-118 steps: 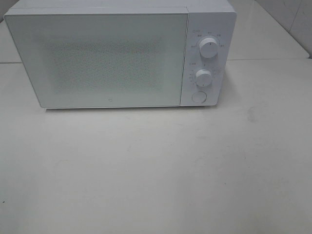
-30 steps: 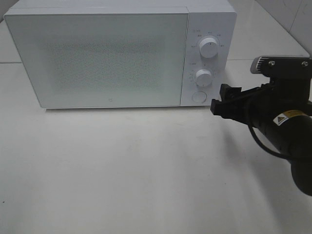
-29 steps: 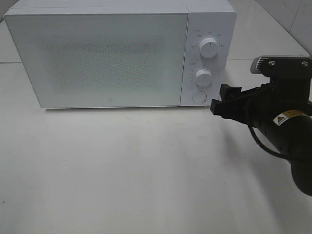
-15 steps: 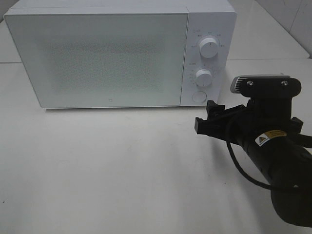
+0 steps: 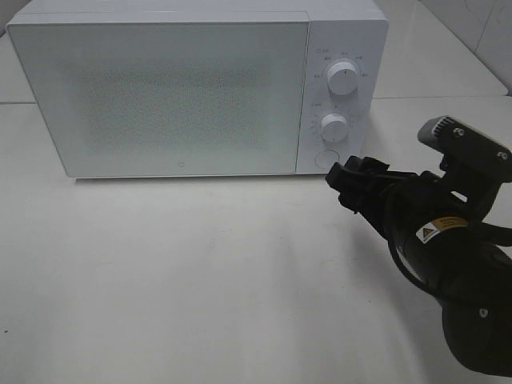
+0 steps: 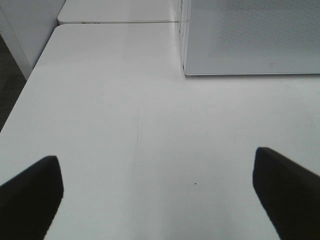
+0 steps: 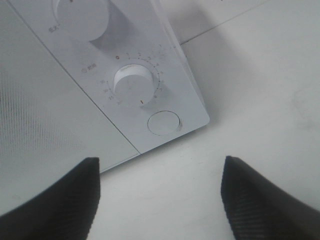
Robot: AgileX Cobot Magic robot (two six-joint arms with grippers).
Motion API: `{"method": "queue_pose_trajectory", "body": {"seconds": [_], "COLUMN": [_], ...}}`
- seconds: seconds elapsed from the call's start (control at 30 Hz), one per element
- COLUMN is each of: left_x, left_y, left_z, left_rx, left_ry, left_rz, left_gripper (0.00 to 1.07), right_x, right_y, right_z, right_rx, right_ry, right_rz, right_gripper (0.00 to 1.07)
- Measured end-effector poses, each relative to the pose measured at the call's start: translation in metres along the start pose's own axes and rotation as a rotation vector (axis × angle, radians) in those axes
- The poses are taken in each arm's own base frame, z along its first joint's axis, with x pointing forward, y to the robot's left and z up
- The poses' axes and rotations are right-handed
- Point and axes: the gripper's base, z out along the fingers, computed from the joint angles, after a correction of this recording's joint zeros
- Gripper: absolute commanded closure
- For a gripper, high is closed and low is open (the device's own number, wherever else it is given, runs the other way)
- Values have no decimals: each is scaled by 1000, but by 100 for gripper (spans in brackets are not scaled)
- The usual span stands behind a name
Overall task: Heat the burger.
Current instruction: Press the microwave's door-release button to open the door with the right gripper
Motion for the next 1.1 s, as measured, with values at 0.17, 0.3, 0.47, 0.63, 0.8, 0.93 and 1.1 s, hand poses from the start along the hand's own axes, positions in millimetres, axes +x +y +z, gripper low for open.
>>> {"method": "queue_pose_trajectory", "body": {"seconds": [0.17, 0.3, 0.47, 0.63, 0.8, 0.93, 1.1], "left_x": [0, 0, 0, 0, 0, 0, 0], "left_y": [0, 0, 0, 0, 0, 0, 0], "left_z": [0, 0, 0, 0, 0, 0, 0], "left_rx": [0, 0, 0, 0, 0, 0, 0], "left_ry": [0, 0, 0, 0, 0, 0, 0], "left_rz": [0, 0, 0, 0, 0, 0, 0], "left_gripper": [9, 9, 9, 9, 9, 9, 9], "right_x": [1, 4, 7, 7, 7, 7, 7], "right_y": [0, -1, 1, 2, 2, 2, 2], "right_z": [0, 0, 0, 0, 0, 0, 0], "right_rx": [7, 19, 19, 16, 19, 21, 25], "right_ry": [15, 37, 72, 83, 84, 84, 81], "right_rz": [318, 463, 673, 890, 998, 1029, 1057], "right_gripper": [49, 54, 69, 95, 107, 107, 107]}}
